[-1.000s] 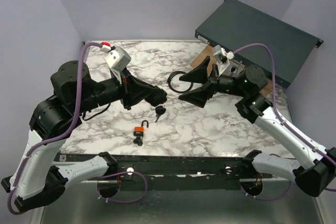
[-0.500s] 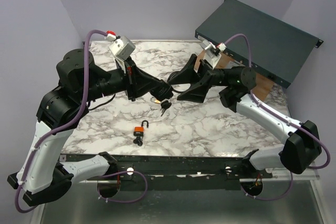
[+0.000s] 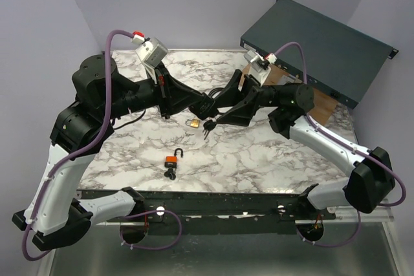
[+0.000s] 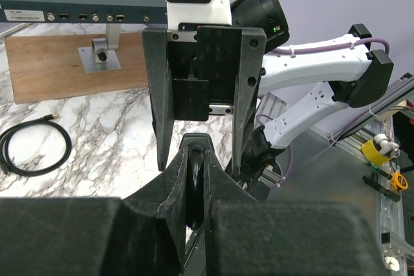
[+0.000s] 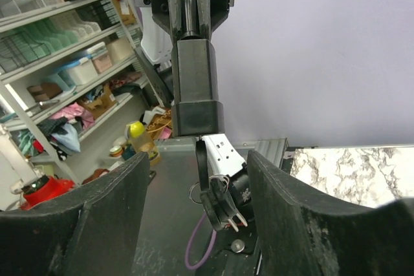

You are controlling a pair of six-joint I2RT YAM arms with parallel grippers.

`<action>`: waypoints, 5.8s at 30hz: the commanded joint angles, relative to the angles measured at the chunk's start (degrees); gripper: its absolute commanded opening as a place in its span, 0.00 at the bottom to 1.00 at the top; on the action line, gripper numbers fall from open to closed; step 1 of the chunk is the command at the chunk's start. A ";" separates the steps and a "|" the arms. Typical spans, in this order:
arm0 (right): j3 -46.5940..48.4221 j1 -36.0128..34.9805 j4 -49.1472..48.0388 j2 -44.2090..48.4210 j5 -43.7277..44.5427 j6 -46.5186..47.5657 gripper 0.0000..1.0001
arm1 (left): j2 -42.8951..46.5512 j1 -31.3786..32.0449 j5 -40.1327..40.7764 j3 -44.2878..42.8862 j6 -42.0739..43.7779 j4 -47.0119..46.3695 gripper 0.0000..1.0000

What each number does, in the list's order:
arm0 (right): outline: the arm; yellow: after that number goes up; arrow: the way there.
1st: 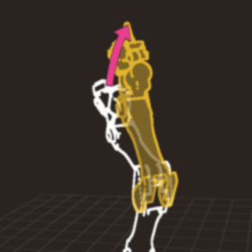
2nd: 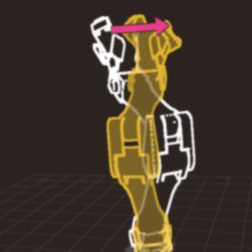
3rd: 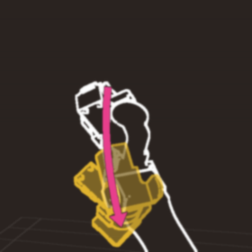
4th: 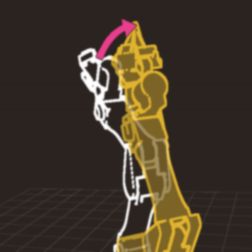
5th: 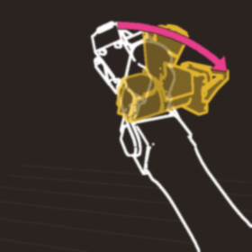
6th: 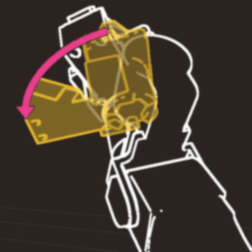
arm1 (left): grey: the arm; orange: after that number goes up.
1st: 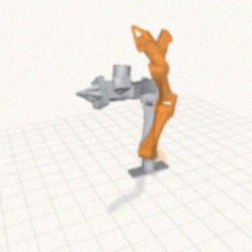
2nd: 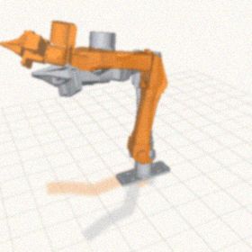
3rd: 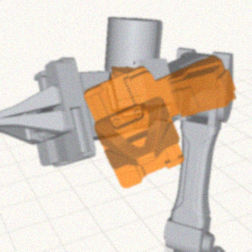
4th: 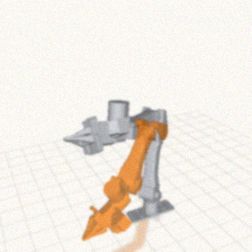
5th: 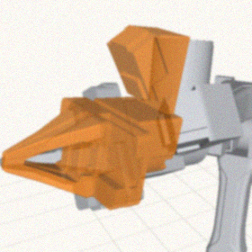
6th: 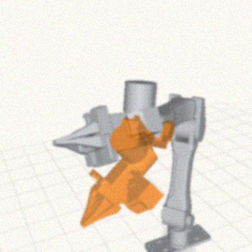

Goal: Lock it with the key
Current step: Lock the lock, then place the lock at the center of the board, then place the key at the center of the board.

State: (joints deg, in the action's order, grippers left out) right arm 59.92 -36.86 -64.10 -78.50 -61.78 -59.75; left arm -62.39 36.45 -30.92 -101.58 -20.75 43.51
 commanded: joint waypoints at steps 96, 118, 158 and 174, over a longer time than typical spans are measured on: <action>-6.17 -1.36 72.11 23.93 49.32 28.74 0.01 | 8.03 -10.51 3.86 27.04 -12.22 -27.64 0.00; -5.93 -1.30 87.46 18.09 76.63 23.27 0.01 | -29.26 1.21 4.81 48.50 -32.07 -69.75 0.00; -6.10 -0.67 82.08 1.62 74.75 22.64 0.01 | -41.84 0.42 10.67 46.41 -28.07 -61.25 0.37; -1.44 -0.64 79.35 -6.48 70.02 23.71 0.01 | -32.36 -1.06 21.50 48.06 -23.90 -49.17 0.55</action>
State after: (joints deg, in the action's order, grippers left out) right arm 55.77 -37.76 18.15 -83.42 10.66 -36.45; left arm -101.16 36.27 -15.03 -54.28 -47.13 -9.87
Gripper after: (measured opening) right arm 0.023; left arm 0.515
